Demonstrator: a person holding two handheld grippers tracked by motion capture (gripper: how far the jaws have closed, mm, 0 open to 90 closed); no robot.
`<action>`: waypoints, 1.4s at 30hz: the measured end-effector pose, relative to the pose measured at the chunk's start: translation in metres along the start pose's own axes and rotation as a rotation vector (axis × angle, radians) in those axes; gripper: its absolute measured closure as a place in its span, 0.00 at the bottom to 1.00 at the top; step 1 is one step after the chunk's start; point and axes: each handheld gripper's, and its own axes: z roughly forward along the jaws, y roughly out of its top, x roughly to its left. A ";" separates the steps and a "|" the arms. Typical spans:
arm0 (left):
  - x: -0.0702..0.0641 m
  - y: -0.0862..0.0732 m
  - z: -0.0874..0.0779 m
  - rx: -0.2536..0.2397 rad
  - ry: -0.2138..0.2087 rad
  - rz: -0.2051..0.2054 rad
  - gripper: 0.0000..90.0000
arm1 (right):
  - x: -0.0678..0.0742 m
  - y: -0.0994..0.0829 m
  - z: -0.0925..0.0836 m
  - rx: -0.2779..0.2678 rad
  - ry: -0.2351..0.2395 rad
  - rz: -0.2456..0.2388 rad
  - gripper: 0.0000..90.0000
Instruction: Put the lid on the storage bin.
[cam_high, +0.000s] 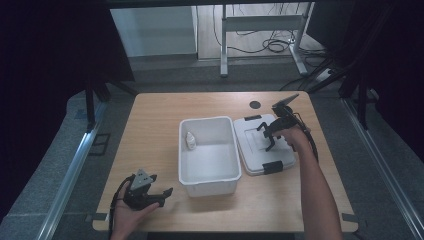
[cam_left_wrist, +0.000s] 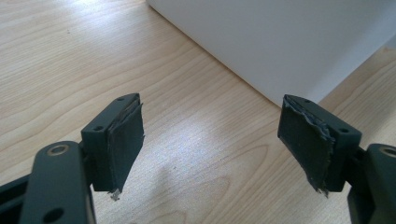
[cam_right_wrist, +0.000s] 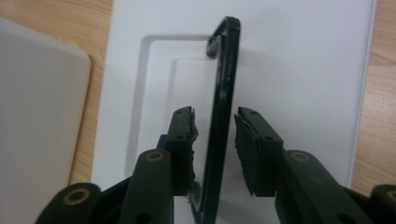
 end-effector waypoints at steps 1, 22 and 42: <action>0.000 0.000 -0.001 -0.007 -0.018 -0.007 0.25 | -0.002 0.000 0.000 0.000 0.008 0.007 0.82; 0.001 0.000 0.001 -0.002 -0.015 -0.008 0.25 | -0.014 -0.003 -0.017 -0.003 0.055 0.090 0.95; -0.003 0.001 0.003 0.002 -0.019 0.001 0.25 | 0.005 -0.010 -0.084 -0.064 0.048 0.068 0.95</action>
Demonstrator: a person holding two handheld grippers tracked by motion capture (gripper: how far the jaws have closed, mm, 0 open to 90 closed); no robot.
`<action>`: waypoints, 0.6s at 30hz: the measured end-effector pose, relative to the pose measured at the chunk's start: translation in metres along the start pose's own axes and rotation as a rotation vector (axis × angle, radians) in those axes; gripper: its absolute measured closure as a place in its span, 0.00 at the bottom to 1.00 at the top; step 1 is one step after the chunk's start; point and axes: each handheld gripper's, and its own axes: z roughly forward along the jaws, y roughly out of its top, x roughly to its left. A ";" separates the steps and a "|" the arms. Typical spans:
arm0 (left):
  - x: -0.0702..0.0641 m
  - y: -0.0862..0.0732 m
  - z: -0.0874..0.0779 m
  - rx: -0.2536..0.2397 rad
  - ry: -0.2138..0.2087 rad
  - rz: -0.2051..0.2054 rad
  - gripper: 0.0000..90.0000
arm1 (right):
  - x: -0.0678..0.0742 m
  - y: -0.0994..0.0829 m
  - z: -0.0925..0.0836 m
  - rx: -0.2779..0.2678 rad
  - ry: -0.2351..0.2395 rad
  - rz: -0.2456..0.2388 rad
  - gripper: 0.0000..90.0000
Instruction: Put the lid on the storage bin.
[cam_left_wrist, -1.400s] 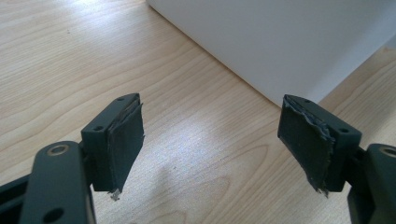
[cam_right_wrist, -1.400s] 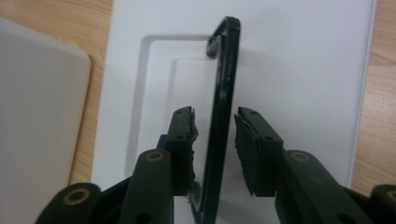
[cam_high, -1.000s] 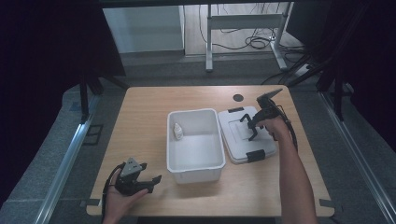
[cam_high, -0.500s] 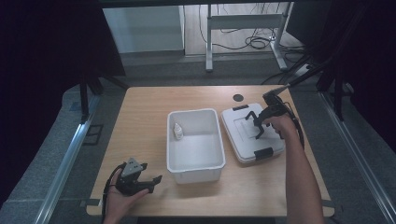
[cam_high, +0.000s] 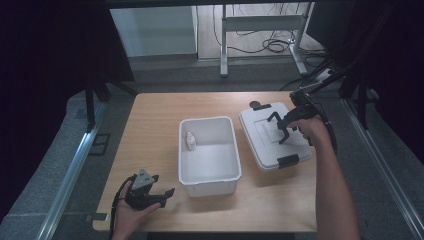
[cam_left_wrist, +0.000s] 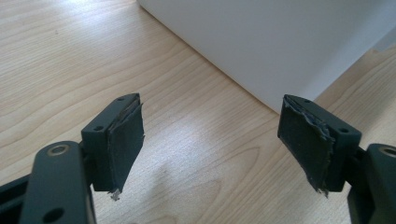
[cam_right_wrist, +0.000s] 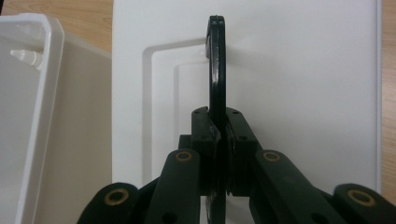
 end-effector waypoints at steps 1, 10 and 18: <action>0.000 0.000 0.000 0.001 0.001 0.001 0.25 | 0.000 -0.001 -0.003 -0.005 -0.002 0.003 0.95; -0.001 0.000 0.000 -0.005 -0.001 0.001 0.26 | 0.003 -0.004 -0.023 -0.021 -0.005 -0.008 0.95; -0.001 0.000 0.000 -0.003 0.007 0.000 0.26 | 0.012 -0.003 -0.030 -0.021 -0.002 -0.022 0.95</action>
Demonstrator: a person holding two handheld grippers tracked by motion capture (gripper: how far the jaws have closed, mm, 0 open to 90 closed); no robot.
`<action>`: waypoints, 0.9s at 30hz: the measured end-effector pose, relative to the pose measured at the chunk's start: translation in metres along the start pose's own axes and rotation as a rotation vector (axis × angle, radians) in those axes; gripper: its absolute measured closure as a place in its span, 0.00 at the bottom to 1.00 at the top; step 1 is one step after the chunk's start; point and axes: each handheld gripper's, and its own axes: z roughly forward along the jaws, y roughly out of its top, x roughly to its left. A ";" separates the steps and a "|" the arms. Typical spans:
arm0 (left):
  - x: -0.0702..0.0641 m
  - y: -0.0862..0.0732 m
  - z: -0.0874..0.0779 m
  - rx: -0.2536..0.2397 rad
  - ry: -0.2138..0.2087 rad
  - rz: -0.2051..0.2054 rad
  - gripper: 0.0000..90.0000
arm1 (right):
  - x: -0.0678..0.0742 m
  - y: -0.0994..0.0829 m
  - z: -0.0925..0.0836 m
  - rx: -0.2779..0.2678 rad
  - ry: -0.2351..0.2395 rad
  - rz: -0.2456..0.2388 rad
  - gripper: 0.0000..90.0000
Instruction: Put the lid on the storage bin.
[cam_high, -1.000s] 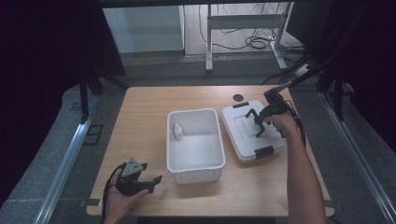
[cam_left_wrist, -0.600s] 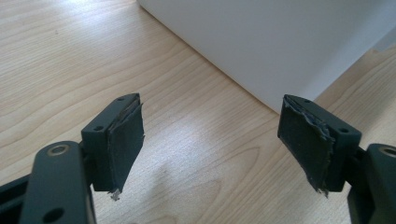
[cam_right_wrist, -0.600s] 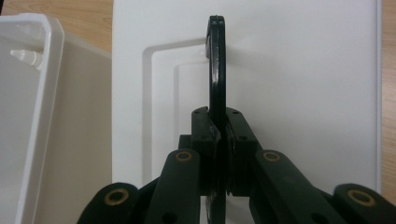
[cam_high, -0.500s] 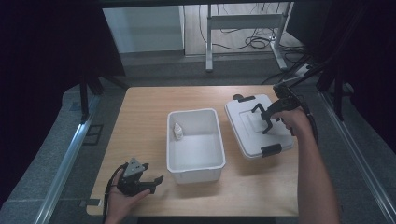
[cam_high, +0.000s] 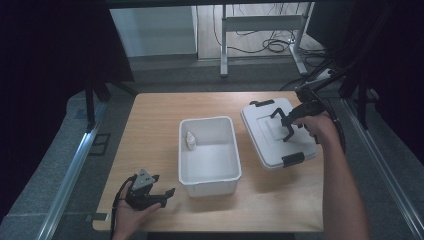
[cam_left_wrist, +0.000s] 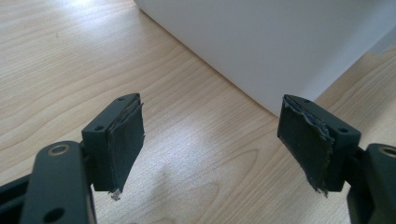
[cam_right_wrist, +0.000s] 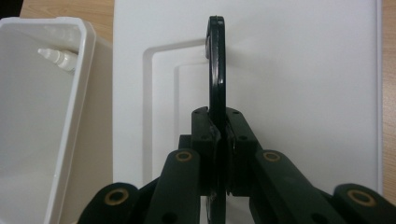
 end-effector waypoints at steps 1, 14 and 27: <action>0.000 0.000 0.000 0.002 -0.001 -0.001 0.26 | 0.002 0.000 -0.003 -0.005 0.004 -0.001 0.95; 0.001 -0.001 0.001 0.002 0.001 -0.006 0.26 | 0.020 0.004 -0.020 -0.011 0.005 -0.007 0.95; 0.002 0.000 -0.001 -0.006 -0.001 -0.013 0.26 | 0.045 0.006 -0.034 -0.025 0.023 -0.023 0.95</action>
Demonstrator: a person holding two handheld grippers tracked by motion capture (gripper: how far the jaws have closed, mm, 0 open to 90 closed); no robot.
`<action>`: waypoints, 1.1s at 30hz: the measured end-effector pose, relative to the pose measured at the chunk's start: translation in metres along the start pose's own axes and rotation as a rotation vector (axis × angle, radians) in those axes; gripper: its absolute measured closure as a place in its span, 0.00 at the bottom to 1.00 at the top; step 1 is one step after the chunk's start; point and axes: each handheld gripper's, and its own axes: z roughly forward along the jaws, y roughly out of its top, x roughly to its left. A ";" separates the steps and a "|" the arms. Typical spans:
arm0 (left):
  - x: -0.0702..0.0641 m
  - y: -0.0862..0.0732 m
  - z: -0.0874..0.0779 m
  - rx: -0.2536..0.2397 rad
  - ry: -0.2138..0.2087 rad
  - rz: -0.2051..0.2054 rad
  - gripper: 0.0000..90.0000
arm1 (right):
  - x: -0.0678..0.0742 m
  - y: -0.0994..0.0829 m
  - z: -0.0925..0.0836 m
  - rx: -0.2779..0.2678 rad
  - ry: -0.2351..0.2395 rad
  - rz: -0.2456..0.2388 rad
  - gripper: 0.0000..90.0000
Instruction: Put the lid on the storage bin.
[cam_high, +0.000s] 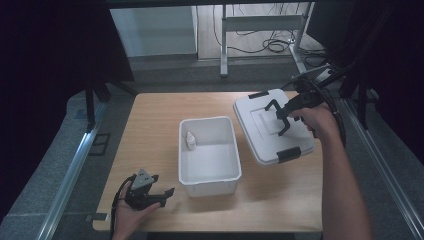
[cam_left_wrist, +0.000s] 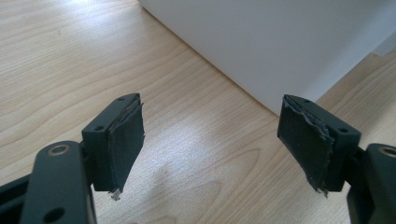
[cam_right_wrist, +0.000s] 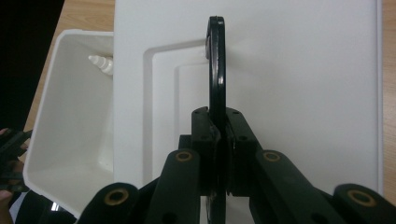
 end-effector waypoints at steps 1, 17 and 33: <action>0.000 0.000 -0.001 -0.002 -0.001 0.000 0.26 | 0.004 0.000 -0.002 -0.006 0.006 -0.002 0.95; 0.002 0.000 -0.003 -0.006 0.001 -0.005 0.26 | 0.041 0.001 -0.016 -0.021 0.038 -0.017 0.95; 0.000 0.002 -0.006 -0.019 -0.003 0.003 0.26 | 0.070 -0.012 0.014 0.030 0.036 0.027 0.95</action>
